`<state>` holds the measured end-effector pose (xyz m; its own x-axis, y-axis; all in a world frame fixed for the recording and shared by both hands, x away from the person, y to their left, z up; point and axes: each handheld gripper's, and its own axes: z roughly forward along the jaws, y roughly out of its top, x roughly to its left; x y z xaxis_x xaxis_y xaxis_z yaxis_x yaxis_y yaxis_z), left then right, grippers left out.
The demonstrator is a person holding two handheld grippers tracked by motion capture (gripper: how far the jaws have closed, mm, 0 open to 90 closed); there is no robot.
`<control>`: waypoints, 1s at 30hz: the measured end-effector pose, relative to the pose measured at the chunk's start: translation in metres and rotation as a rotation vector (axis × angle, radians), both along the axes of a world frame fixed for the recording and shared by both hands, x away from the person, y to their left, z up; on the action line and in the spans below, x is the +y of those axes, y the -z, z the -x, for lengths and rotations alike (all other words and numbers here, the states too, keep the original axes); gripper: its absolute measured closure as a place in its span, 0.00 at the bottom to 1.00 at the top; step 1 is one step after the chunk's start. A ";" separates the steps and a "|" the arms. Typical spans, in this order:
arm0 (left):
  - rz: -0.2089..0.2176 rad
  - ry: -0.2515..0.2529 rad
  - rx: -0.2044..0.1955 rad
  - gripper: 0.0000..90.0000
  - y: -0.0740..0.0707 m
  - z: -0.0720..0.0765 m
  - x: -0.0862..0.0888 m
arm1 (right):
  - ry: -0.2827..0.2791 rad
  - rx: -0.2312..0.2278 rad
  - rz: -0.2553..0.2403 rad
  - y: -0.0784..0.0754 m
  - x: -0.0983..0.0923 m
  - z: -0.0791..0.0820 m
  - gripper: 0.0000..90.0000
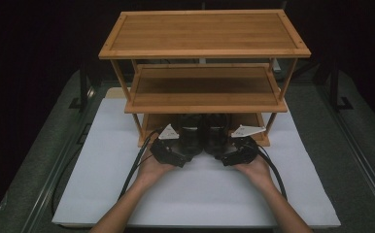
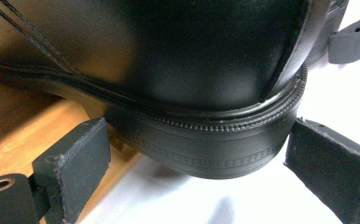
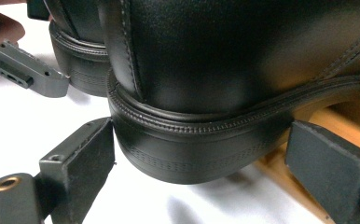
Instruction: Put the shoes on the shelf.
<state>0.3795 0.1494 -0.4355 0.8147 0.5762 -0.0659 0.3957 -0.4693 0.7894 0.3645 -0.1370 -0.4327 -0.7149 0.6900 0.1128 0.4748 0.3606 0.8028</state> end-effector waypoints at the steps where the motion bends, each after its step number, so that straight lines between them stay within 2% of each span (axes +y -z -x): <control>1: 0.004 -0.003 -0.004 0.07 -0.001 -0.001 0.000 | 0.004 -0.016 0.004 -0.001 0.001 -0.001 0.10; 2: -0.002 -0.005 -0.003 0.07 -0.001 -0.002 -0.001 | 0.010 -0.027 0.012 -0.002 0.002 -0.002 0.09; 9: -0.003 -0.010 -0.003 0.07 0.001 -0.013 -0.006 | 0.035 -0.025 0.023 -0.002 0.003 -0.015 0.08; 15: -0.044 -0.013 -0.009 0.07 0.003 -0.020 -0.010 | 0.061 -0.035 0.015 0.005 0.004 -0.021 0.07; 16: -0.036 -0.018 -0.008 0.07 0.003 -0.021 -0.011 | 0.068 -0.023 0.008 0.006 0.004 -0.022 0.07; 23: -0.015 -0.046 0.010 0.07 0.005 -0.030 -0.013 | 0.088 -0.023 -0.001 0.014 0.004 -0.030 0.07; 25: -0.034 -0.041 0.010 0.07 0.007 -0.033 -0.013 | 0.093 -0.015 0.017 0.016 0.006 -0.032 0.07; 30: -0.039 -0.048 0.023 0.07 0.010 -0.038 -0.013 | 0.107 -0.009 0.030 0.016 0.009 -0.038 0.07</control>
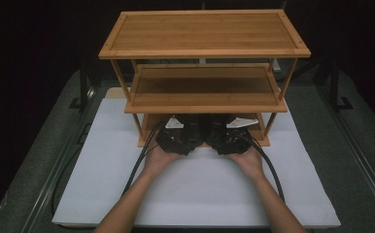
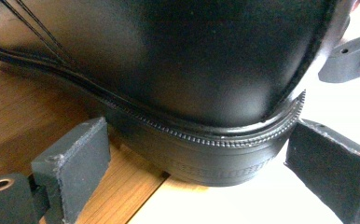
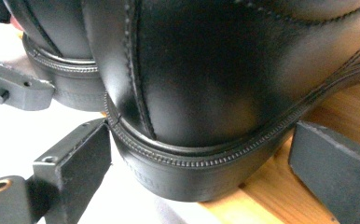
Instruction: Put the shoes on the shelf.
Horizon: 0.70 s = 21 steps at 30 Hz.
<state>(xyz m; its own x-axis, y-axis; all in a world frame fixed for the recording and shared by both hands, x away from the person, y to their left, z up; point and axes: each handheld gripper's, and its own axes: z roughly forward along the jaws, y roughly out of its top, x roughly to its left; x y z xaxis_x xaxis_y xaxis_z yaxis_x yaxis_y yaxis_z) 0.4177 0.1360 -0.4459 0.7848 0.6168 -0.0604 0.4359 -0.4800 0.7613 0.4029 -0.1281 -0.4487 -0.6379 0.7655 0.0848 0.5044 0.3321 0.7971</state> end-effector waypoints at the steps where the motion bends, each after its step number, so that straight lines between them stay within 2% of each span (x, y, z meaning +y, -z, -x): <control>1: -0.001 0.000 -0.001 0.07 0.001 -0.001 0.000 | 0.001 -0.005 0.002 0.001 0.000 -0.001 0.07; 4: -0.022 0.001 -0.001 0.07 0.005 -0.002 -0.002 | 0.007 -0.002 0.008 0.005 0.001 -0.003 0.06; 5: -0.010 0.008 0.008 0.07 0.006 -0.003 -0.002 | 0.006 0.000 0.018 0.006 0.002 -0.003 0.06; 7: -0.014 -0.004 0.003 0.07 0.006 -0.003 -0.002 | 0.009 -0.003 0.010 0.007 0.002 -0.002 0.06; 21: -0.010 -0.002 0.010 0.07 0.006 -0.003 -0.001 | 0.012 -0.002 0.011 0.007 0.002 -0.003 0.06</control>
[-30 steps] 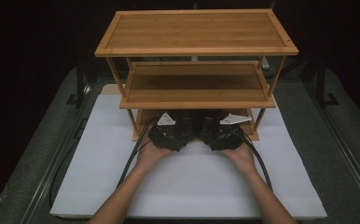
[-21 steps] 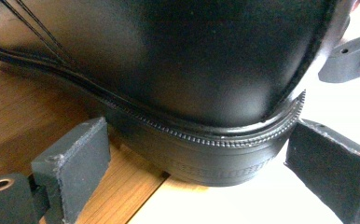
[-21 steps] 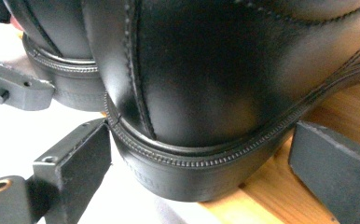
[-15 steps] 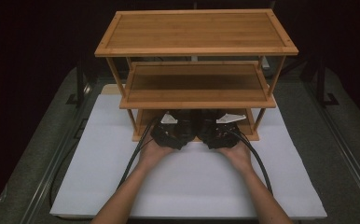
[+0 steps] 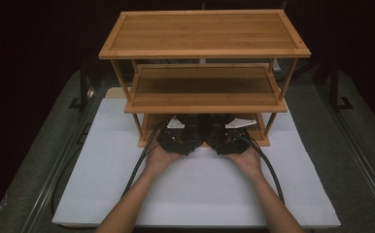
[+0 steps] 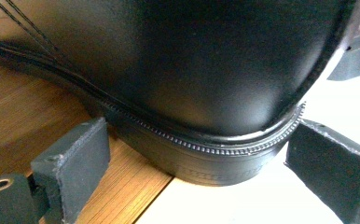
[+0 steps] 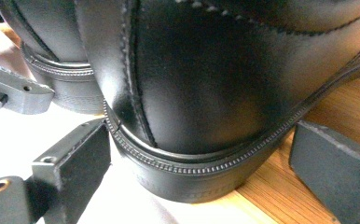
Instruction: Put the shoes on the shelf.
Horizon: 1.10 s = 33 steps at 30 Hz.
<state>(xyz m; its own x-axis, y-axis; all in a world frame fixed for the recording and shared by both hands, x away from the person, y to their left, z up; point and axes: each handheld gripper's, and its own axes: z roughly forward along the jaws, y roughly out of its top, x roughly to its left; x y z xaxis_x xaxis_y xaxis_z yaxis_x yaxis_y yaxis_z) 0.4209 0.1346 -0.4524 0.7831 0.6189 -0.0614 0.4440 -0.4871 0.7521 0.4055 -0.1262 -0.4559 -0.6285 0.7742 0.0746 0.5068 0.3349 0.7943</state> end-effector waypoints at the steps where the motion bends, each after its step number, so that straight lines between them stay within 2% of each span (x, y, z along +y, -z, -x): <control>1: 0.005 -0.006 0.000 0.07 0.000 0.000 0.000 | -0.002 -0.002 0.003 0.000 0.000 0.000 0.06; 5: -0.006 0.007 -0.010 0.07 -0.001 0.002 0.002 | 0.003 -0.003 -0.002 0.000 -0.001 0.001 0.07; 7: 0.011 0.011 -0.019 0.09 -0.004 0.004 0.005 | 0.000 -0.010 -0.007 -0.001 -0.003 0.005 0.09; 10: 0.015 0.011 -0.020 0.09 -0.009 0.009 0.008 | -0.012 -0.012 -0.031 -0.005 -0.009 0.010 0.09; 12: 0.030 0.018 -0.013 0.09 -0.011 0.013 0.011 | -0.014 -0.017 -0.023 -0.008 -0.011 0.013 0.09; 16: 0.015 0.030 -0.032 0.09 -0.017 0.019 0.020 | -0.015 -0.012 -0.014 -0.013 -0.019 0.020 0.09; 20: 0.006 0.036 -0.031 0.09 -0.026 0.027 0.031 | -0.005 -0.023 -0.013 -0.019 -0.032 0.031 0.09; 22: 0.017 0.032 -0.022 0.09 -0.028 0.030 0.035 | 0.000 -0.016 -0.010 -0.022 -0.040 0.037 0.09; 29: 0.007 0.024 -0.020 0.09 -0.035 0.040 0.047 | 0.023 0.006 0.008 -0.026 -0.062 0.055 0.09; 33: -0.004 0.028 -0.024 0.09 -0.039 0.047 0.052 | 0.029 0.010 -0.006 -0.028 -0.076 0.066 0.03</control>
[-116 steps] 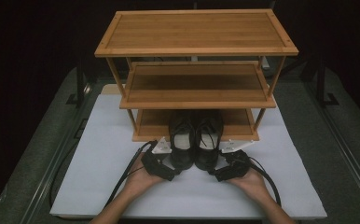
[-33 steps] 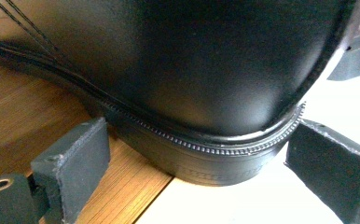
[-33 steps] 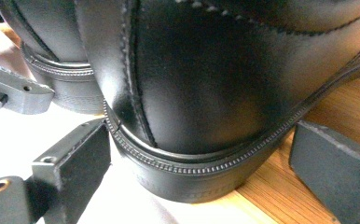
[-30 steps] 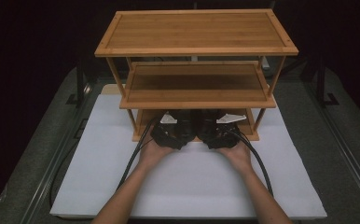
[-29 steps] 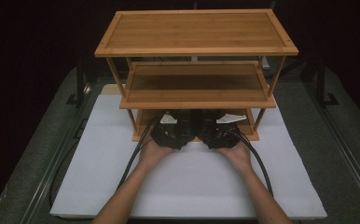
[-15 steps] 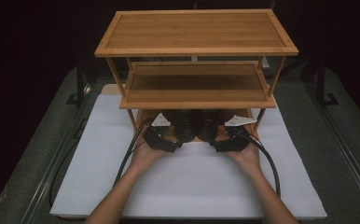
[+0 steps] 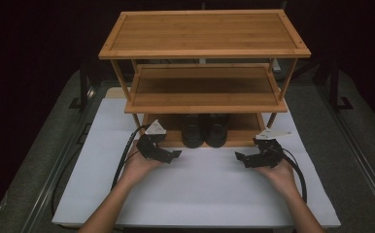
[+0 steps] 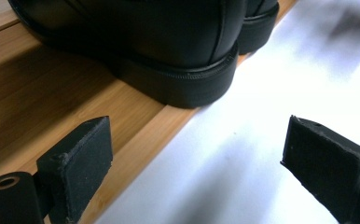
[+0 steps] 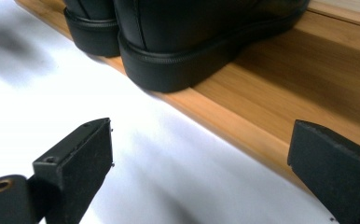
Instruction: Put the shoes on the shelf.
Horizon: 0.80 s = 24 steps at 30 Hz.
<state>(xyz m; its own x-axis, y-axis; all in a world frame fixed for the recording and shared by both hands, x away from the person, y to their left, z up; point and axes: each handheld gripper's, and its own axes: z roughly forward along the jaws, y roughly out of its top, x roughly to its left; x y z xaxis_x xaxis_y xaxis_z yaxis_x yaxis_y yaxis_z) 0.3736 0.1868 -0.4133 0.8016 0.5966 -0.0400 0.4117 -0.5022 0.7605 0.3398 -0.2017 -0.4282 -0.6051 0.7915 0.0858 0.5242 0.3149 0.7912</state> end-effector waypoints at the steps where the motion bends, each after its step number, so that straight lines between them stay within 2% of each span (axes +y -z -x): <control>1: 0.008 -0.005 0.000 0.09 0.000 0.002 0.001 | 0.003 0.001 0.002 0.000 -0.002 0.002 0.03; 5: -0.005 -0.001 0.004 0.08 -0.003 0.011 0.007 | 0.005 -0.011 0.014 0.001 -0.013 0.014 0.03; 7: -0.016 0.000 0.008 0.02 -0.005 0.016 0.010 | 0.008 -0.002 0.026 0.001 -0.018 0.020 0.03; 11: -0.033 0.007 0.000 0.01 -0.006 0.029 0.019 | 0.024 0.009 0.056 -0.002 -0.026 0.032 0.02; 16: -0.030 -0.005 -0.005 0.00 -0.007 0.044 0.032 | 0.027 -0.012 0.037 -0.004 -0.034 0.047 0.02; 20: -0.039 -0.015 -0.012 0.00 -0.006 0.057 0.045 | 0.027 0.003 0.044 0.000 -0.041 0.056 0.02; 24: -0.026 -0.042 -0.011 0.00 -0.003 0.070 0.061 | 0.034 0.010 0.044 0.003 -0.048 0.065 0.02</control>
<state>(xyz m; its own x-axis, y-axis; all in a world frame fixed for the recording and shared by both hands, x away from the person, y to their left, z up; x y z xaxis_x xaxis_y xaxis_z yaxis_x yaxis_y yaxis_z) 0.3038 0.2479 -0.4101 0.7760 0.6305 -0.0152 0.4246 -0.5044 0.7519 0.2745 -0.2498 -0.4312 -0.5767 0.8150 0.0558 0.5429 0.3312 0.7717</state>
